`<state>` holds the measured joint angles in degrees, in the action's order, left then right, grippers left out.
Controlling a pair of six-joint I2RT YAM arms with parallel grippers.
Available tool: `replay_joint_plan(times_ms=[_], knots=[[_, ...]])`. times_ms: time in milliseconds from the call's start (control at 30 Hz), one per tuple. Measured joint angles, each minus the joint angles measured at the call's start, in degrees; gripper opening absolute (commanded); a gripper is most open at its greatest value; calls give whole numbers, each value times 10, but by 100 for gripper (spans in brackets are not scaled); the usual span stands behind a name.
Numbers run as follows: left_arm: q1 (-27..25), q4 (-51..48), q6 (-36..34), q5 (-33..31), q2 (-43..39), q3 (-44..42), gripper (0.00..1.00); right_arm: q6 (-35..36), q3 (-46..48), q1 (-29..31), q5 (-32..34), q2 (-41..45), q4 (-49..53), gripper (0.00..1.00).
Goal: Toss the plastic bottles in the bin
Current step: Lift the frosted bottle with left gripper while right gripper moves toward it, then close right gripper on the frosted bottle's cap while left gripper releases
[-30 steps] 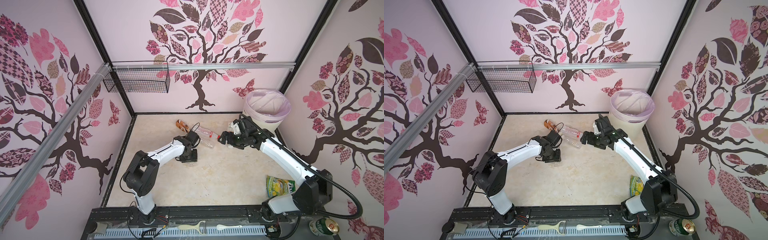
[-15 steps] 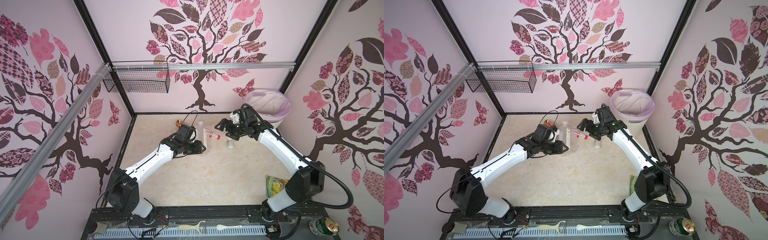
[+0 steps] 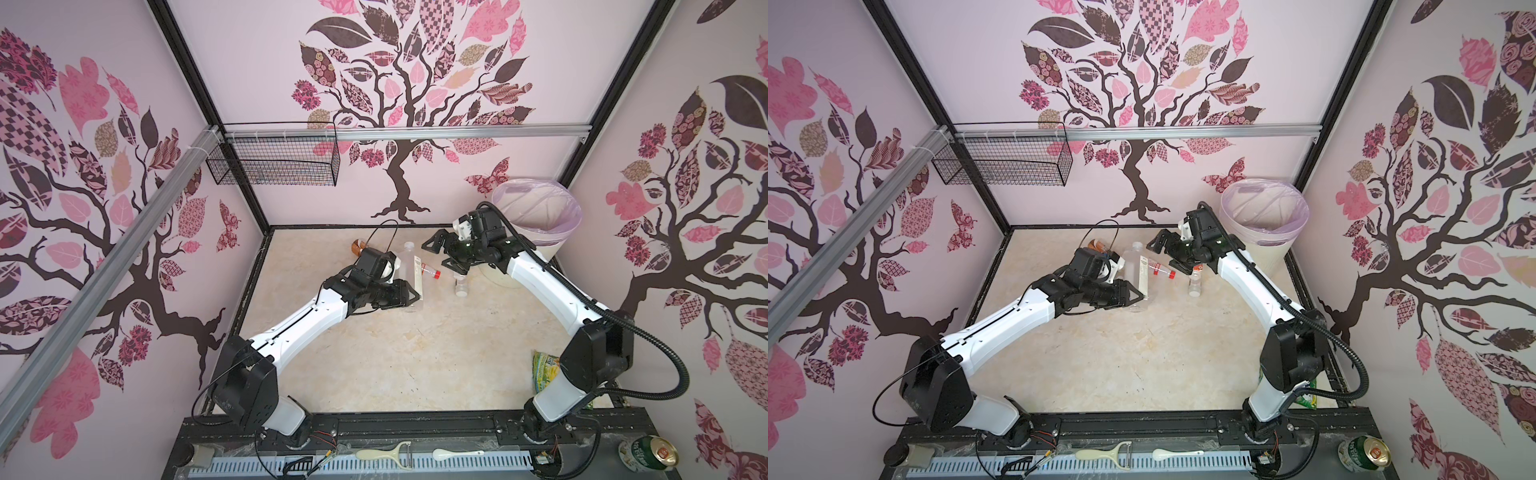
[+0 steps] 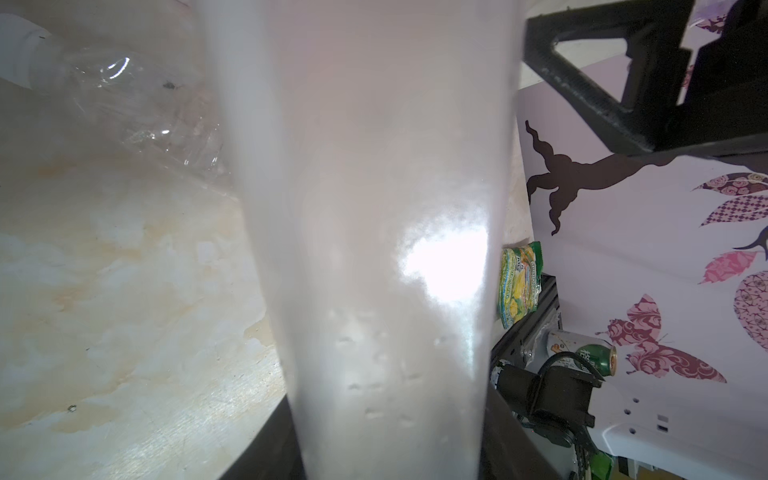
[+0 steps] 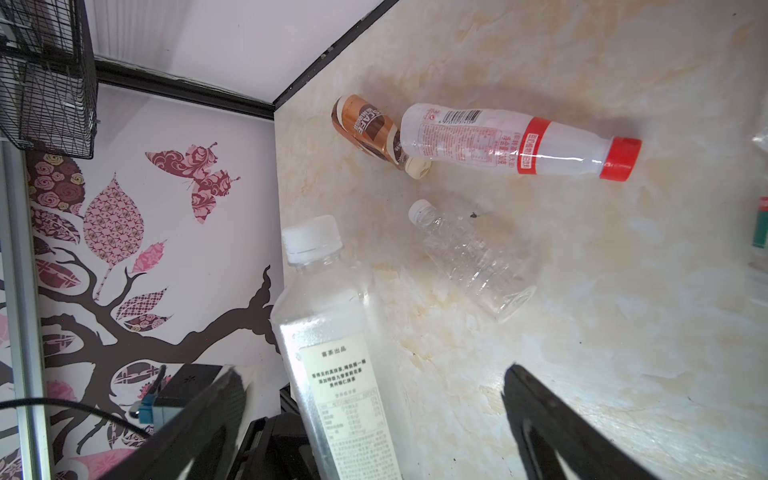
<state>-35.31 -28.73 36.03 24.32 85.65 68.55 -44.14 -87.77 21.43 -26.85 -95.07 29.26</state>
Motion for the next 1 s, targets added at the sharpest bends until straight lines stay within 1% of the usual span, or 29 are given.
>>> replay_joint_plan(times_ms=[333, 533, 800, 900, 1000], knots=[[0, 4, 5, 8, 0, 0, 43, -7, -16, 45, 0, -43, -9, 91], [0, 5, 9, 9, 0, 0, 43, -5, -28, 61, 0, -62, -9, 85], [0, 7, 17, 15, 0, 0, 44, -5, -37, 63, -4, -77, -15, 67], [0, 8, 22, 17, 0, 0, 46, 5, -37, 63, -5, -78, -15, 59], [0, 8, 27, 19, 0, 0, 50, 15, -37, 63, -4, -78, -13, 54]])
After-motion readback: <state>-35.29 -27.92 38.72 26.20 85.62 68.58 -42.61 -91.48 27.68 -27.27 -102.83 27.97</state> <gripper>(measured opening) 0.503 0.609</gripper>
